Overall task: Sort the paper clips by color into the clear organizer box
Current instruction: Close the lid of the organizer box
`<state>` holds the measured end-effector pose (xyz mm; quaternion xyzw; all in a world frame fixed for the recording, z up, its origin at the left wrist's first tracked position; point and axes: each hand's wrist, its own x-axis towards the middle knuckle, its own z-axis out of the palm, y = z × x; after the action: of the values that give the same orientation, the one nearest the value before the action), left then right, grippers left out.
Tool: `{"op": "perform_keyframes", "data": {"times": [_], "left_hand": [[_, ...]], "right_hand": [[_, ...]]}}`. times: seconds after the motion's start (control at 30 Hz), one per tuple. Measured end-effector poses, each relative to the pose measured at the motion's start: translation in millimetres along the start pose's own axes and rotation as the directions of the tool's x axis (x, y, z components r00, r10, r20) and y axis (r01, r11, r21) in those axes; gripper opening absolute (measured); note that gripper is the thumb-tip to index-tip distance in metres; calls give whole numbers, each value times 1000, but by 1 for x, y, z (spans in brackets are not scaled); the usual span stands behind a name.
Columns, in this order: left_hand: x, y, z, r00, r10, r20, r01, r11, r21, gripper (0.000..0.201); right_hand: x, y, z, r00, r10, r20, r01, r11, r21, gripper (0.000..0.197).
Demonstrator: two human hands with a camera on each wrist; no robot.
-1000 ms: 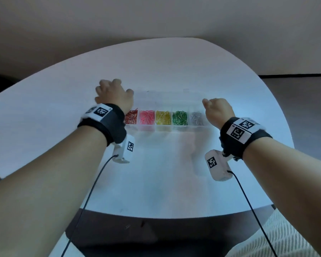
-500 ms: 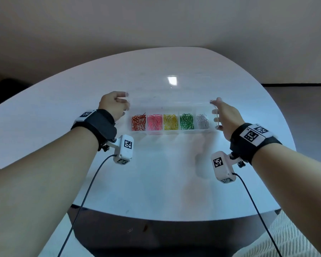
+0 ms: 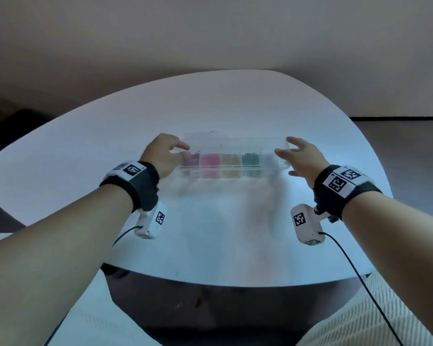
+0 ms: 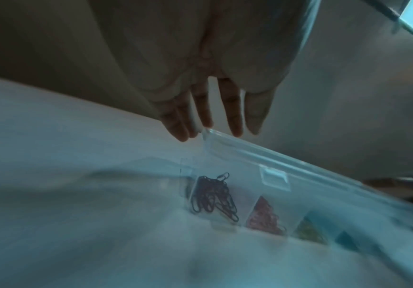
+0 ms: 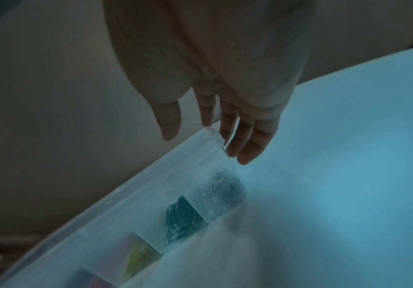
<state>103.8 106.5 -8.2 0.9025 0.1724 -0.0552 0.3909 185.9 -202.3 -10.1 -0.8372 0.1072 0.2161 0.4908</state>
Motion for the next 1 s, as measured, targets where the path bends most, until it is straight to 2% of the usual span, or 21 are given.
{"op": "perform_keyframes", "data": {"times": [0.07,0.13,0.3,0.37,0.43,0.47,0.53,0.57,0.6,0.67,0.73,0.8,0.87,0.97,1.0], "left_hand": [[-6,3,4,998,15,61,-22,994,107,36],[-10,3,6,996,5,88,-17,990,140,45],[-18,0,9,992,-13,125,-33,932,360,36],[-20,9,6,988,-17,154,-63,864,500,31],[-16,23,4,974,-1,225,-154,727,670,34],[-14,31,4,962,2,272,-207,651,731,38],[-11,48,9,949,-11,316,-251,580,775,39],[-13,56,13,945,-7,327,-267,563,782,33],[-15,62,17,940,15,342,-297,530,794,22],[-18,69,24,926,41,376,-355,439,825,3],[-18,69,29,918,48,394,-385,352,853,14],[-18,68,30,915,55,400,-394,339,854,17],[-17,65,29,919,48,390,-379,375,846,17],[-15,63,30,928,55,369,-355,435,827,4],[-15,62,34,932,61,357,-345,453,822,12]], "right_hand": [[-1,2,3,999,-43,13,45,990,-135,72],[-4,4,4,997,-75,15,76,972,-222,76],[-5,8,5,996,-93,-4,88,952,-294,74],[-5,2,6,998,-65,-11,58,938,-342,69],[-6,-9,9,992,-108,-60,63,859,-507,70],[-9,-14,12,982,-177,-72,100,795,-598,70],[-18,-20,23,940,-342,-1,242,666,-706,64],[-23,-18,30,922,-381,65,306,615,-727,60],[-28,-14,36,918,-377,125,339,580,-740,61],[-38,-1,43,926,-310,216,352,501,-791,76],[-44,8,43,928,-252,275,359,402,-842,84],[-46,6,41,935,-216,283,348,391,-852,79],[-46,-1,43,938,-222,267,337,399,-853,76],[-43,-8,46,931,-262,256,337,342,-877,70],[-41,-8,47,930,-268,250,332,322,-887,67]]}}
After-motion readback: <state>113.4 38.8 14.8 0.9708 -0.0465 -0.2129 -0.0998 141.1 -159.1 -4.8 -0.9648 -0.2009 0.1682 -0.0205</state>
